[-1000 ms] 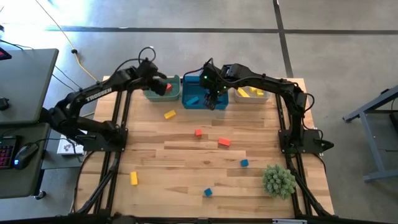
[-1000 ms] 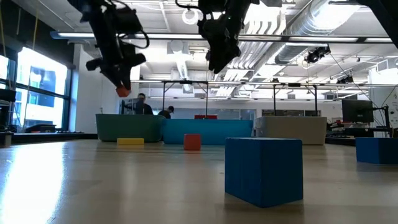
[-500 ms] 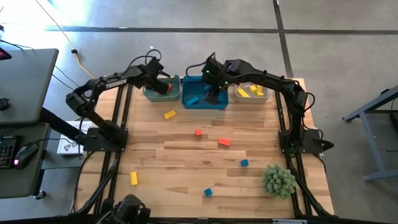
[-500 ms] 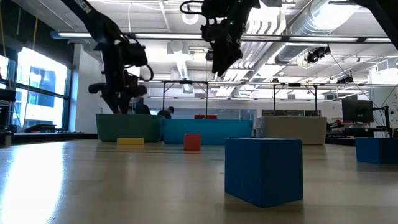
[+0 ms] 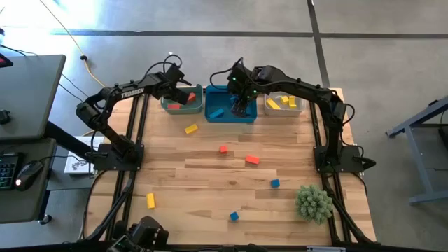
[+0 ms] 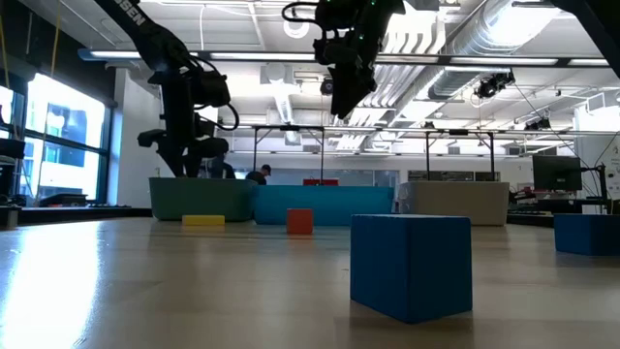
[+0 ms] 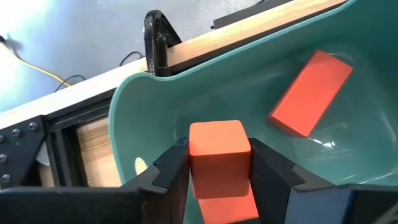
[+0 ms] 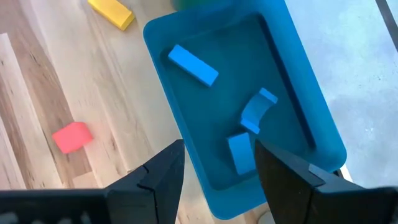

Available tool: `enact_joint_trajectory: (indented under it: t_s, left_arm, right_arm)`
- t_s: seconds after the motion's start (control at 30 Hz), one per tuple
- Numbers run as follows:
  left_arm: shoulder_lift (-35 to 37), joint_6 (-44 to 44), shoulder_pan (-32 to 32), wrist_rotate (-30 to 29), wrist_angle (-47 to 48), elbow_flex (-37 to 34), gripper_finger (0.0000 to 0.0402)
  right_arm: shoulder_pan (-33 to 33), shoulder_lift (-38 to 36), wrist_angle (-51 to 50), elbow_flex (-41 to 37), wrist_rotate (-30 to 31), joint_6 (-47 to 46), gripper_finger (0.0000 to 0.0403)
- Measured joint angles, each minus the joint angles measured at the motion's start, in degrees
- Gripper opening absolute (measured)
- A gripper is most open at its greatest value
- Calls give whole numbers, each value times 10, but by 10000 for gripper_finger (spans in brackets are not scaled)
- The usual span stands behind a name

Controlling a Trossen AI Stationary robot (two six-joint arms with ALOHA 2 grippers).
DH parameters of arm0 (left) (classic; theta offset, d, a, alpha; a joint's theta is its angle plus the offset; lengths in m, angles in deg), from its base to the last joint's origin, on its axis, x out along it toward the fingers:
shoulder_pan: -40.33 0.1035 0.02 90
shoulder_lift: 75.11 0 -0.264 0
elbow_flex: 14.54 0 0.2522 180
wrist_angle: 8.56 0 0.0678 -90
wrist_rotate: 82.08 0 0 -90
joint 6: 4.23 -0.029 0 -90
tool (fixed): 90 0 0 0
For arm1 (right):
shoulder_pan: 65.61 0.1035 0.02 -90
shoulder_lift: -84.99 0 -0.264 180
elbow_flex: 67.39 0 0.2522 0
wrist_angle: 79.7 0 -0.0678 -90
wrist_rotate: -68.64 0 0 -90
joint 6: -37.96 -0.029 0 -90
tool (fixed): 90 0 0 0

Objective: Sort & place blocks by color
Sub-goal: Put the orange block into the green bin, then put the blue block into the blue bin

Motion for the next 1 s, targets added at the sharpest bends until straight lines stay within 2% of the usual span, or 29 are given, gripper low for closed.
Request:
enact_joint_trajectory:
  t_s: [0.27, 0.43, 0.57, 0.73, 1.0]
  left_arm:
    - [0, -14, 5, 35, 4, 0, 175]
    - [0, -14, 5, 64, 4, 0, 203]
    - [0, -17, 5, 110, 13, 0, 205]
    - [6, -54, 4, 162, 51, 0, 203]
    - [63, -85, -28, 161, 77, 0, 203]
  right_arm:
    - [7, 0, -4, 0, -4, 0, 183]
    - [19, 0, -9, 0, -34, -20, 183]
    - [33, 0, -11, 0, -59, -43, 183]
    - [56, 0, -16, 0, -62, -91, 183]
    - [112, 0, -44, 0, -57, -167, 188]
